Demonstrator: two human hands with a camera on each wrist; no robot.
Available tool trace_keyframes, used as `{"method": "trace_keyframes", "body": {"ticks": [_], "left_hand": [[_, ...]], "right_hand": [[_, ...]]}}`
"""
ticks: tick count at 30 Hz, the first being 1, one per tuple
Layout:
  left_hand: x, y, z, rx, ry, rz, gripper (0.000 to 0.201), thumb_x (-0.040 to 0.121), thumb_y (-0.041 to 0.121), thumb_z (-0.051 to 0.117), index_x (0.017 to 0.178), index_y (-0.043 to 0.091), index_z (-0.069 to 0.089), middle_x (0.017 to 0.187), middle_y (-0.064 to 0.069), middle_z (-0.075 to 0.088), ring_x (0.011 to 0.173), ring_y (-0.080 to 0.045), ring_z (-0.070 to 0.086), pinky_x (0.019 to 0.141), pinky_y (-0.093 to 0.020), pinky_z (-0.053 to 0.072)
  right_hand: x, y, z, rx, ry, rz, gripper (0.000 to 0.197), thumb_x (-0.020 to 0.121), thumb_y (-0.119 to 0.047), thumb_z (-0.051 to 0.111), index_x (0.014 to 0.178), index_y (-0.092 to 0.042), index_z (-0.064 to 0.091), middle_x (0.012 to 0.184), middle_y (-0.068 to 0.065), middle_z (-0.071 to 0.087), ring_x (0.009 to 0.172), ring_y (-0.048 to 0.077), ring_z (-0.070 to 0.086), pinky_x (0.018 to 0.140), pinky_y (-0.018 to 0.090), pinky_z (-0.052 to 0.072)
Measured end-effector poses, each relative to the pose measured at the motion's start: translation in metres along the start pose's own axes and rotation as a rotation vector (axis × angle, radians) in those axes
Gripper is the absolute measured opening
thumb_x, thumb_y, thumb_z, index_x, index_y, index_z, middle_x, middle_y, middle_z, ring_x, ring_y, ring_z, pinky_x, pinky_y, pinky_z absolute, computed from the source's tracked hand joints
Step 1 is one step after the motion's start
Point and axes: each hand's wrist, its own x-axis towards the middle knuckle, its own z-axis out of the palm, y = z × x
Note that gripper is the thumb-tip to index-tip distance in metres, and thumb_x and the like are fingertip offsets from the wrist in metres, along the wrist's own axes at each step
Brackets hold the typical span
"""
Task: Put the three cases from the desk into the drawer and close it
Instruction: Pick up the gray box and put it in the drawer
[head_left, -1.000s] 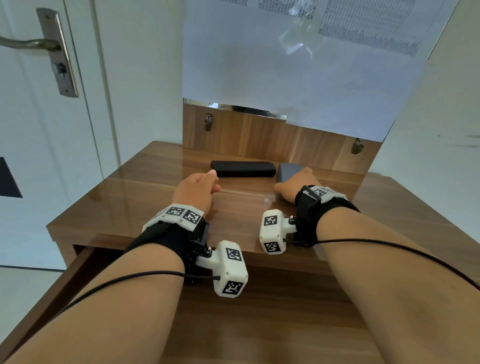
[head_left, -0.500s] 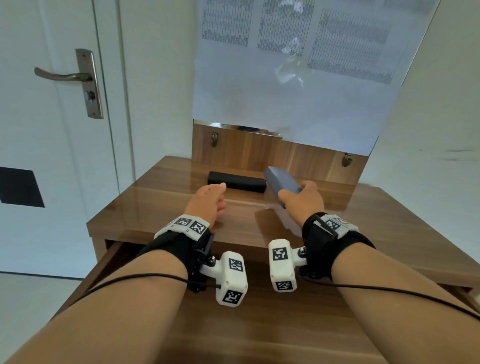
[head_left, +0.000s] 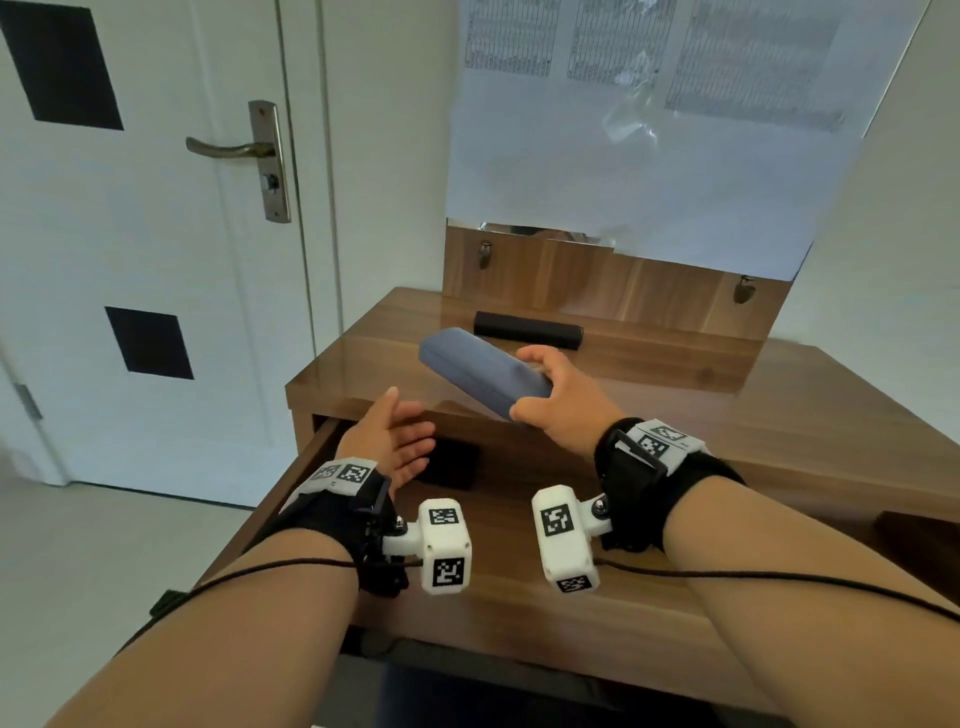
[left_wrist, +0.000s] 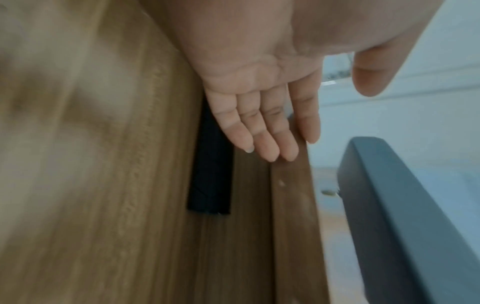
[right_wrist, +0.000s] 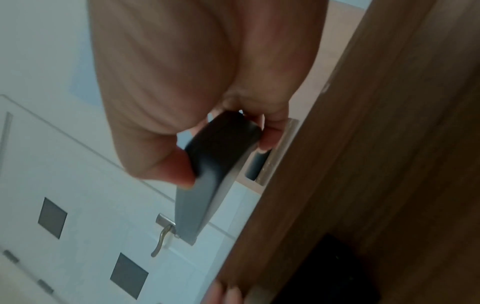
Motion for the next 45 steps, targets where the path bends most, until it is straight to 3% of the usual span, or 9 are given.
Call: {"method": "trace_keyframes", "body": {"ticks": [4, 11, 16, 23, 29, 33, 36, 41, 45], "left_hand": [[-0.004, -0.015, -0.023, 0.005, 0.093, -0.118, 0.059, 0.094, 0.047, 0.034, 0.139, 0.010, 0.042, 0.141, -0.014, 0.051, 0.128, -0.029, 0.049, 0.096, -0.036, 0.038], [-0.005, -0.022, -0.033, -0.068, 0.177, -0.126, 0.062, 0.094, 0.050, 0.030, 0.140, 0.011, 0.040, 0.143, -0.015, 0.049, 0.130, -0.030, 0.047, 0.107, -0.041, 0.035], [-0.007, -0.026, -0.037, -0.084, 0.289, -0.083, 0.060, 0.091, 0.051, 0.036, 0.137, 0.013, 0.043, 0.130, -0.014, 0.059, 0.108, -0.028, 0.058, 0.098, -0.043, 0.045], [-0.006, -0.031, -0.040, 0.077, 0.300, -0.127, 0.058, 0.092, 0.041, 0.044, 0.138, 0.007, 0.042, 0.143, -0.016, 0.047, 0.116, -0.030, 0.055, 0.061, -0.029, 0.044], [0.000, -0.019, -0.035, 0.196, 0.440, -0.201, 0.048, 0.092, 0.030, 0.049, 0.130, 0.000, 0.047, 0.113, -0.020, 0.050, 0.117, -0.032, 0.051, 0.105, -0.036, 0.043], [-0.003, -0.020, -0.033, 0.243, 0.439, -0.152, 0.026, 0.090, 0.027, 0.050, 0.109, 0.009, 0.052, 0.095, -0.013, 0.045, 0.085, -0.027, 0.044, 0.098, -0.036, 0.044], [0.001, -0.028, -0.036, 0.268, 0.353, -0.086, 0.037, 0.088, 0.025, 0.049, 0.119, 0.005, 0.052, 0.081, -0.006, 0.044, 0.061, -0.016, 0.038, 0.070, -0.026, 0.044], [0.004, -0.030, -0.035, 0.365, 0.417, -0.125, 0.028, 0.090, 0.025, 0.045, 0.065, 0.012, 0.043, 0.065, -0.004, 0.039, 0.055, -0.017, 0.036, 0.061, -0.028, 0.035], [0.006, -0.029, -0.034, 0.416, 0.432, -0.103, 0.043, 0.083, 0.033, 0.051, 0.115, 0.004, 0.053, 0.069, -0.007, 0.046, 0.057, -0.019, 0.041, 0.055, -0.026, 0.033]], "right_hand": [[-0.010, -0.003, 0.014, -0.036, -0.088, -0.058, 0.065, 0.081, -0.013, 0.066, 0.137, -0.023, 0.036, 0.119, 0.001, 0.046, 0.097, 0.017, 0.052, 0.071, 0.017, 0.045], [-0.027, -0.004, 0.037, -0.030, -0.222, -0.103, 0.067, 0.081, -0.010, 0.067, 0.139, -0.023, 0.036, 0.120, -0.005, 0.043, 0.096, 0.014, 0.054, 0.072, 0.014, 0.046], [-0.038, 0.006, 0.055, -0.070, -0.251, -0.096, 0.070, 0.079, -0.013, 0.068, 0.140, -0.024, 0.036, 0.128, -0.001, 0.045, 0.106, 0.016, 0.051, 0.082, 0.018, 0.041], [-0.038, 0.015, 0.078, -0.147, -0.365, -0.023, 0.076, 0.077, -0.013, 0.070, 0.142, -0.024, 0.033, 0.135, 0.005, 0.048, 0.102, 0.019, 0.055, 0.085, 0.024, 0.046], [-0.023, 0.015, 0.094, -0.274, -0.432, -0.012, 0.076, 0.079, -0.020, 0.071, 0.143, -0.029, 0.031, 0.135, 0.005, 0.049, 0.112, 0.024, 0.057, 0.095, 0.032, 0.049], [-0.016, 0.012, 0.106, -0.363, -0.387, -0.039, 0.070, 0.081, -0.019, 0.069, 0.142, -0.024, 0.035, 0.139, 0.008, 0.046, 0.122, 0.027, 0.049, 0.099, 0.033, 0.044], [-0.014, 0.017, 0.117, -0.431, -0.327, -0.046, 0.064, 0.083, -0.016, 0.066, 0.139, -0.025, 0.038, 0.142, 0.005, 0.045, 0.132, 0.031, 0.033, 0.107, 0.040, 0.039], [-0.015, 0.023, 0.127, -0.383, -0.261, -0.042, 0.064, 0.081, -0.018, 0.070, 0.138, -0.023, 0.042, 0.144, 0.005, 0.039, 0.133, 0.031, 0.030, 0.109, 0.038, 0.034], [-0.015, 0.026, 0.125, -0.343, -0.223, -0.017, 0.063, 0.079, -0.022, 0.073, 0.135, -0.022, 0.045, 0.143, 0.005, 0.036, 0.133, 0.029, 0.031, 0.109, 0.035, 0.033]]}}
